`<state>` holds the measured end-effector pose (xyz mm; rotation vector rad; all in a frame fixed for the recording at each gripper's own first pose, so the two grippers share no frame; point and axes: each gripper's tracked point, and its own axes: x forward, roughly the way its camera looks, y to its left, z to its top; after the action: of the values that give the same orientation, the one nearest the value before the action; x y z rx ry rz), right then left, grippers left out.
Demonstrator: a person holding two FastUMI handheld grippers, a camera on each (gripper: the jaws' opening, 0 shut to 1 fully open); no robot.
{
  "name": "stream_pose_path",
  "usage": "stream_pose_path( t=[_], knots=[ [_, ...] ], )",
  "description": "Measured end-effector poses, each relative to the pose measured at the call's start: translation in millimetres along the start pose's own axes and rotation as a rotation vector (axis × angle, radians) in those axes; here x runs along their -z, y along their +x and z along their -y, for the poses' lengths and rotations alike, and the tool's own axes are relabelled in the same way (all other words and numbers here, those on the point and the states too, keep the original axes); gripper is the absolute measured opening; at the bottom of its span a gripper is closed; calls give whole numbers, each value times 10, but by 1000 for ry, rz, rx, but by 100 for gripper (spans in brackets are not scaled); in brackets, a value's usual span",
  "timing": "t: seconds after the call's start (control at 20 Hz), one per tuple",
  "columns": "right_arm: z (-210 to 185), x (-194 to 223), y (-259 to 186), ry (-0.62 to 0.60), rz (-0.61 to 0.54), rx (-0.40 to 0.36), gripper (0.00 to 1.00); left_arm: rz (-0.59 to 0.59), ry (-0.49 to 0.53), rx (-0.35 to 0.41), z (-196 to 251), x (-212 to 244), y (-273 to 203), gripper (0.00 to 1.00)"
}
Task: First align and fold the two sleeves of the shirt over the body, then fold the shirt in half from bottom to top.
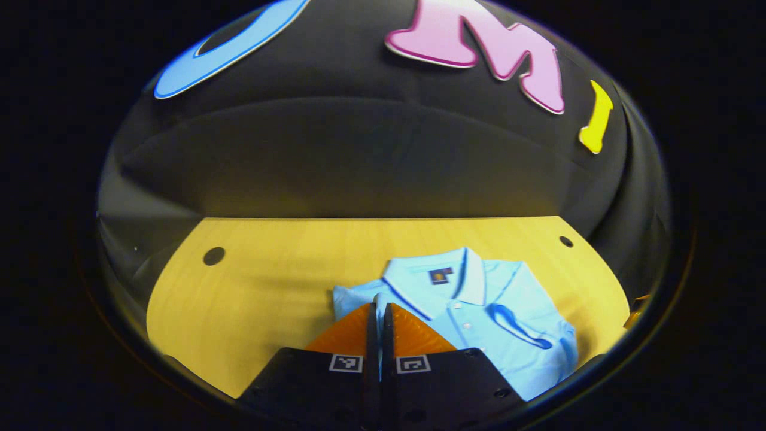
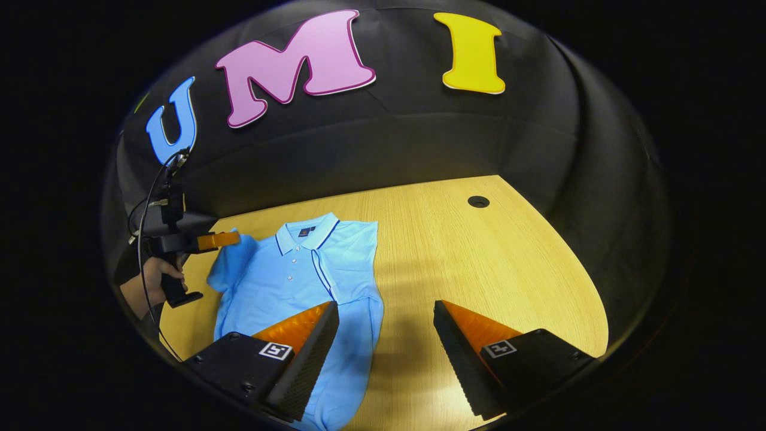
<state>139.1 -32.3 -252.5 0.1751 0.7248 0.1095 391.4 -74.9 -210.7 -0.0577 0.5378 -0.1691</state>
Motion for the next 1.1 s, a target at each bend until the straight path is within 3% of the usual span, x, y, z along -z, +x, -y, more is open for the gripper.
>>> stream_pose_path(
  t=[0.15,0.25,0.35,0.45,0.8,1.1],
  knots=[
    [27,-21,-2,-3,-2,-7,99,-27,-82,116,514,97,-25,6],
    [37,-5,-19,-6,-10,-11,99,-28,-124,178,726,139,-78,20],
    [28,31,-73,-18,-16,-10,99,-3,-132,217,820,122,-200,59],
    [-24,51,-149,-39,-10,-9,98,24,-112,196,737,154,-401,98],
    [-354,496,-647,-18,-32,-12,98,28,-76,90,315,779,-1729,98],
    [-596,1168,-1052,-22,-108,-27,98,-28,-43,71,430,1673,-2698,97]
  ],
)
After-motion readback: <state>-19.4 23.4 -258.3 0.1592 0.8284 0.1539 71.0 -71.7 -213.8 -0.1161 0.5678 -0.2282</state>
